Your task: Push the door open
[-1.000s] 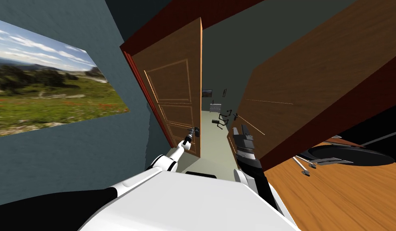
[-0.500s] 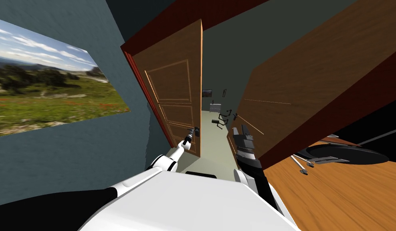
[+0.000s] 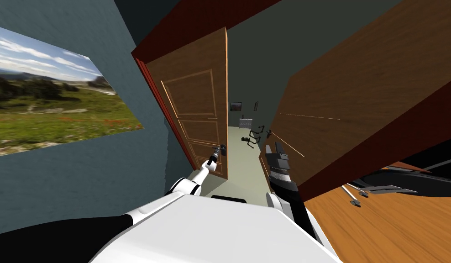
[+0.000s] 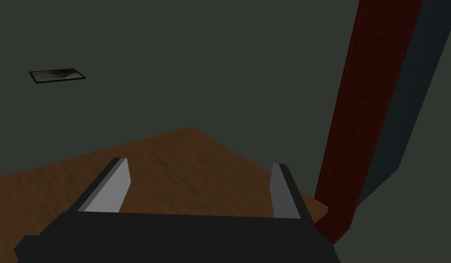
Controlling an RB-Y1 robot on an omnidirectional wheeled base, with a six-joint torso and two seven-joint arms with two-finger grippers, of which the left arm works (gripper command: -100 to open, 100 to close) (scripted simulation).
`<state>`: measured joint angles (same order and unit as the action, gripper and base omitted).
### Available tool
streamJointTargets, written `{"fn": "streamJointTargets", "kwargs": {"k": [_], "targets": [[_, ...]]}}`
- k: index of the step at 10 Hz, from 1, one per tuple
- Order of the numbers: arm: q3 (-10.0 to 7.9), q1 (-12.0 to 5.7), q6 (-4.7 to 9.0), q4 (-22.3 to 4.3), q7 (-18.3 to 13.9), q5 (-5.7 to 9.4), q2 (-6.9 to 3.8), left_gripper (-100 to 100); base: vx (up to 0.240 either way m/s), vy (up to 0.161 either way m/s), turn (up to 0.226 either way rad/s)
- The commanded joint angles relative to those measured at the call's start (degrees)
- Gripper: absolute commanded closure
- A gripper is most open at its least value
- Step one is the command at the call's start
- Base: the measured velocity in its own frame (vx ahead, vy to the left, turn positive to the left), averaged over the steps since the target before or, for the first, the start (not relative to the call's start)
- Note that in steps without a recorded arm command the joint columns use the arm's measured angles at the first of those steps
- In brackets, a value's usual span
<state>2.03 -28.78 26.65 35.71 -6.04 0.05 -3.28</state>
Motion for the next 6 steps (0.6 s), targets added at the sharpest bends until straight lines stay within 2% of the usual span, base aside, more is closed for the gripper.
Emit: {"fn": "streamJointTargets", "kwargs": {"k": [1, 2, 6], "targets": [[-0.44, -1.22, 1.5, -1.8, 0.0, 0.18, -0.57, 100, 0.045, -0.029, -0.009], [-1.4, -1.14, 1.48, -1.8, 0.3, 0.51, -1.13, 100, 0.121, -0.072, 0.024], [-3.49, -0.95, 1.44, -2.0, 1.2, 1.23, -2.18, 100, 0.17, -0.109, 0.061]]}}
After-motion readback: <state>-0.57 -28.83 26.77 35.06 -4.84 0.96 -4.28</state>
